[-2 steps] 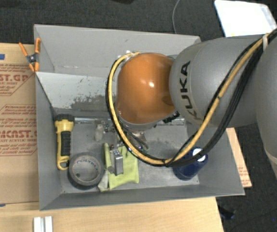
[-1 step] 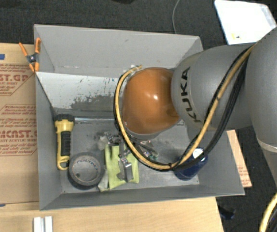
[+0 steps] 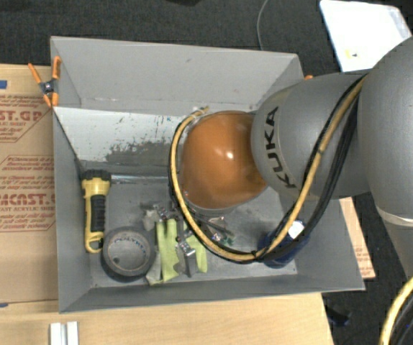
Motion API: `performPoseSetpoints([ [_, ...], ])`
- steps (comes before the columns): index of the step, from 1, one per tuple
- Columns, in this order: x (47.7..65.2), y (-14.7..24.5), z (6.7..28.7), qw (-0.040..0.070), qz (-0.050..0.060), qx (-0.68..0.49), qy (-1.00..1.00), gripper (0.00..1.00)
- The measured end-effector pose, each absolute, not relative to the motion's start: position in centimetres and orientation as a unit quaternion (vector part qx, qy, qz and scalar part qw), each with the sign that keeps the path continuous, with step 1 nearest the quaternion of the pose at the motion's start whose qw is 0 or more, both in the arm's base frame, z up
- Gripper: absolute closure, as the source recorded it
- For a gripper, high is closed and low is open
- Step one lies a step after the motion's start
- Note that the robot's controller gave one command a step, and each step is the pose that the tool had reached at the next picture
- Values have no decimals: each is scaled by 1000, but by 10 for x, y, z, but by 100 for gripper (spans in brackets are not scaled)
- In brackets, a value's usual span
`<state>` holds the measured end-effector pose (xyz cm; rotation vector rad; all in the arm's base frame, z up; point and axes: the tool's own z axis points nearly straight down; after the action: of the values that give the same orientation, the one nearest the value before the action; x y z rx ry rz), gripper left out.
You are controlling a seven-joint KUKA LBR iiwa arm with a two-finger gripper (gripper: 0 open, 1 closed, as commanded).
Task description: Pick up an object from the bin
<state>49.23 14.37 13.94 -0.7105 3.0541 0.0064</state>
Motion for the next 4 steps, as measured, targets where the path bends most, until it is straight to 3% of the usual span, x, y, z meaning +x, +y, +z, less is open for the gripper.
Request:
performPoseSetpoints([
  [1,488,138,126,2,1,-213,977,0],
  [2,488,99,107,4,2,-367,930,0],
  [3,492,139,77,21,3,-443,897,100],
  [4,492,139,78,21,3,-443,896,100],
])
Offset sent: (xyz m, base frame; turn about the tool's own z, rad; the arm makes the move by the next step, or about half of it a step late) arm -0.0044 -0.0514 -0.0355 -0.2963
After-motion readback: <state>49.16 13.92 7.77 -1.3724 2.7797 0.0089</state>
